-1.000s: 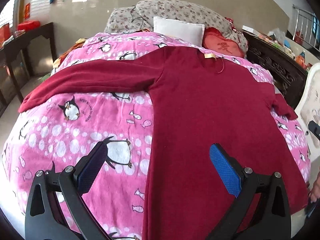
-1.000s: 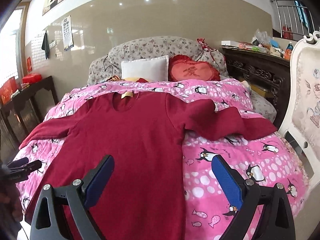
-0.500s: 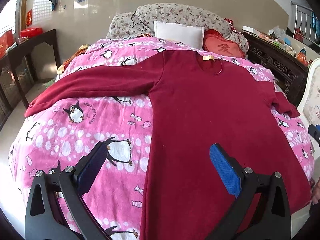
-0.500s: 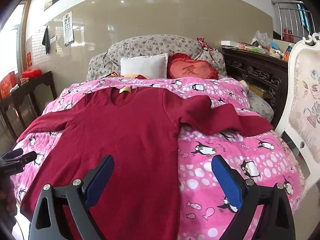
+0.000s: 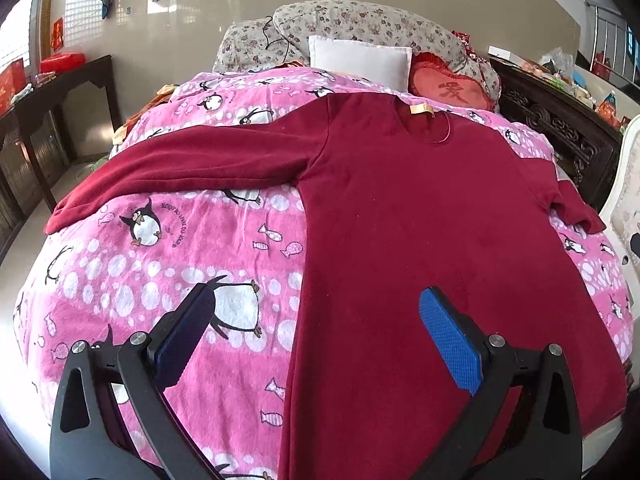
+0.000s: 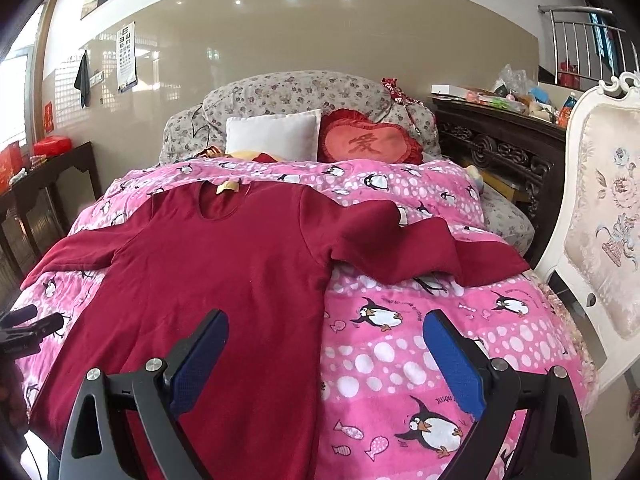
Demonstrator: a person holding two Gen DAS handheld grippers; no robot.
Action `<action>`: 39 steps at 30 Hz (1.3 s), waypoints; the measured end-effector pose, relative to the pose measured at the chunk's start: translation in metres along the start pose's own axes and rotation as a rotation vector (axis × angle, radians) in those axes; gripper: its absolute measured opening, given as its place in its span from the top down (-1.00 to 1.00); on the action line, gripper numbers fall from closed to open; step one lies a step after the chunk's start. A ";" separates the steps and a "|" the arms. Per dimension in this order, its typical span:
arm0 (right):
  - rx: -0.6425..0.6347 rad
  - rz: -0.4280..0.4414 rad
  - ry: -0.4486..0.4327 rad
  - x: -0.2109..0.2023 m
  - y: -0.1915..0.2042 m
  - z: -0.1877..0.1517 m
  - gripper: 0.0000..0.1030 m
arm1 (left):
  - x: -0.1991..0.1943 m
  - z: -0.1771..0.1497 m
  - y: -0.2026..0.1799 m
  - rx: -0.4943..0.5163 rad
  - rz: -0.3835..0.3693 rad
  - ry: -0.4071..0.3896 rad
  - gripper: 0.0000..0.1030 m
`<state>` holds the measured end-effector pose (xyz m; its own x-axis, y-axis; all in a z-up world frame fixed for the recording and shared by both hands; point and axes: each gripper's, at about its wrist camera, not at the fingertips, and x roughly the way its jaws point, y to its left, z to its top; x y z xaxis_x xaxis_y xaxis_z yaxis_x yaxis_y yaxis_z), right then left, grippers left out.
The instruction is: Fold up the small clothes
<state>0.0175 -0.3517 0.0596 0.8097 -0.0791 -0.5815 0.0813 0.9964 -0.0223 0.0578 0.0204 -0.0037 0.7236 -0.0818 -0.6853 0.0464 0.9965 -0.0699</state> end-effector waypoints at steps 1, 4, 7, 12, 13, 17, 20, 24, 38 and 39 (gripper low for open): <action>0.004 0.004 0.003 0.001 0.000 0.001 -0.88 | 0.001 0.000 0.001 0.002 0.003 0.000 -0.99; 0.001 0.000 -0.002 0.003 0.004 0.006 -0.89 | 0.004 0.001 0.003 0.001 0.009 0.005 -0.99; -0.004 -0.002 -0.010 0.004 0.007 0.010 -0.89 | 0.005 0.003 0.008 -0.016 0.004 0.010 -0.99; -0.019 -0.038 -0.014 0.001 0.003 0.017 -0.88 | 0.001 0.010 0.015 -0.031 -0.013 -0.013 -0.99; -0.015 -0.041 -0.015 0.000 -0.001 0.019 -0.89 | 0.001 0.011 0.015 -0.031 -0.013 -0.017 -0.99; 0.017 -0.040 -0.012 -0.006 -0.012 0.026 -0.89 | 0.007 0.018 0.017 -0.026 -0.009 -0.024 -0.99; 0.018 -0.018 -0.002 -0.002 -0.009 0.025 -0.89 | 0.016 0.019 0.018 -0.021 -0.002 -0.011 -0.99; 0.066 0.028 0.032 0.019 0.005 0.026 -0.89 | 0.028 0.027 0.020 -0.013 0.004 -0.001 -0.99; 0.010 -0.068 0.053 0.103 0.029 0.000 -0.88 | 0.073 0.020 0.040 -0.039 0.064 0.043 -0.99; 0.027 -0.062 0.063 0.107 0.024 -0.003 -0.86 | 0.077 0.019 0.040 -0.042 0.065 0.060 -0.99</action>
<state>0.1041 -0.3358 -0.0052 0.7644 -0.1376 -0.6298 0.1461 0.9885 -0.0387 0.1286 0.0542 -0.0460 0.6818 -0.0192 -0.7313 -0.0290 0.9982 -0.0532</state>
